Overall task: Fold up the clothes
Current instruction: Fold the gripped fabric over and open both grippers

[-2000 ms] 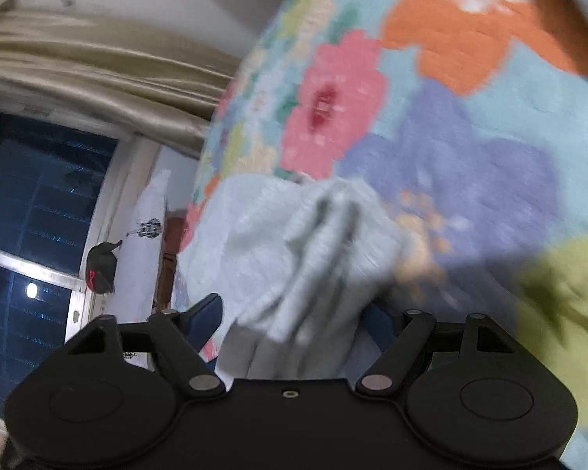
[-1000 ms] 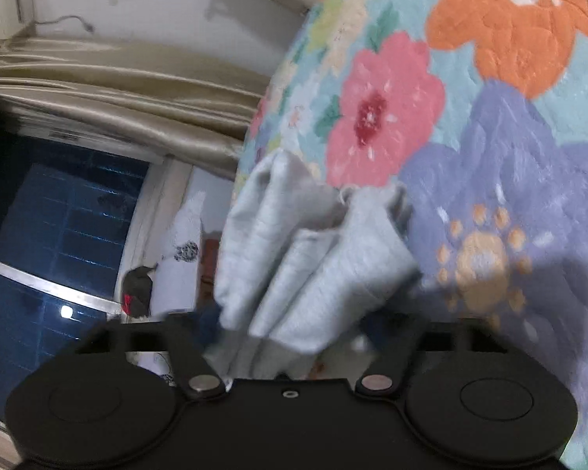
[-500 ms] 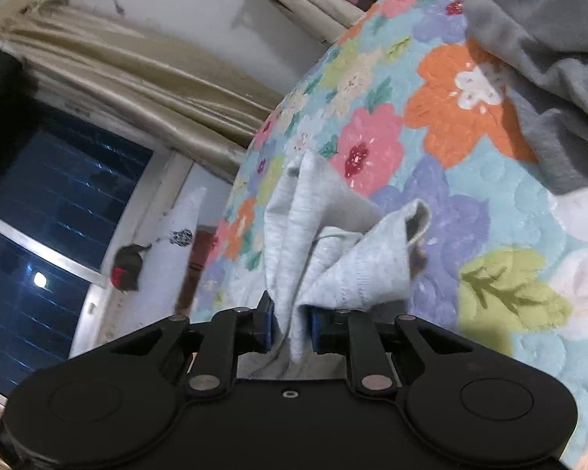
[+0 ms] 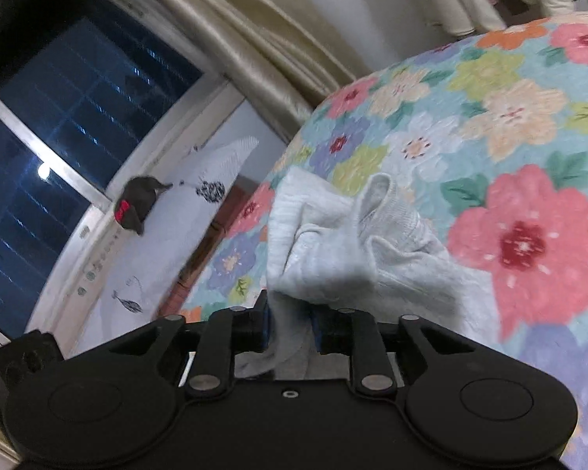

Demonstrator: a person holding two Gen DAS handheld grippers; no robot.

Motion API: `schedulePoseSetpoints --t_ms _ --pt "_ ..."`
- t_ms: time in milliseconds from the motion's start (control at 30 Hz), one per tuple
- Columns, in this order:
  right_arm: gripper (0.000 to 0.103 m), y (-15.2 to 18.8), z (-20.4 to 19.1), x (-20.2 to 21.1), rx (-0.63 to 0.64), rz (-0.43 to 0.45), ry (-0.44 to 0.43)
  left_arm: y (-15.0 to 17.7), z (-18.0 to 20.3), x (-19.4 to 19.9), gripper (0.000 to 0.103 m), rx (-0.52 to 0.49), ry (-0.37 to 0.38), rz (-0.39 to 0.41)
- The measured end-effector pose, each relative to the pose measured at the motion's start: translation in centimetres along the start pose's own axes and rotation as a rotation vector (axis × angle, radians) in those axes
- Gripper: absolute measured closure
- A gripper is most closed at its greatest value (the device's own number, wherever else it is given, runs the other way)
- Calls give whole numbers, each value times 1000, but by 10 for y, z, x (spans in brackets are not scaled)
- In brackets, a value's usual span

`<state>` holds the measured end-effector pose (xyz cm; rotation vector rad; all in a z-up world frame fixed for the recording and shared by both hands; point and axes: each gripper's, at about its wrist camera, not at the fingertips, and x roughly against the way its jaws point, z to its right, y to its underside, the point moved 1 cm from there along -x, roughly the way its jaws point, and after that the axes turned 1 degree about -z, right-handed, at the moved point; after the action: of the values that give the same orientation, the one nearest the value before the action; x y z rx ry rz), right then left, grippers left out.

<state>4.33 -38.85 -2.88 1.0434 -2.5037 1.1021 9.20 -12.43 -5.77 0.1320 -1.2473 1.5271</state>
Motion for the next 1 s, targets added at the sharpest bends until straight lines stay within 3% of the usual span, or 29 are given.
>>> schedulePoseSetpoints --t_ms 100,233,300,433,500,567,600,633,667,767,833,900,1000 --pt "71 8 7 -11 2 -22 -13 4 -14 -15 78 57 -12 -25" --pt "70 10 18 7 26 12 -12 -1 -9 -13 77 5 -48 22" --pt "70 6 15 14 129 28 43 -2 -6 -13 75 -21 -75 38" --pt "70 12 6 5 398 9 229 1 -17 -9 68 37 -88 48" --pt "81 16 21 -4 371 -10 289 2 -22 -7 67 71 -93 52" --pt "88 14 48 -4 229 13 292 4 -28 -5 66 105 -98 56" --pt "87 12 62 -2 171 32 310 4 -31 -4 66 121 -101 58" --pt "75 11 72 0 146 39 348 5 -34 -3 66 138 -103 60" --pt "75 9 81 1 133 40 389 6 -37 -2 67 155 -106 62" --pt "75 7 85 13 97 53 389 5 -37 15 66 147 -115 97" --pt "72 3 70 22 111 89 369 4 -30 26 56 84 -195 136" --pt "63 0 49 29 156 128 353 5 -27 24 51 33 -282 127" --pt "53 2 15 30 258 156 312 8 -36 12 51 94 -253 83"
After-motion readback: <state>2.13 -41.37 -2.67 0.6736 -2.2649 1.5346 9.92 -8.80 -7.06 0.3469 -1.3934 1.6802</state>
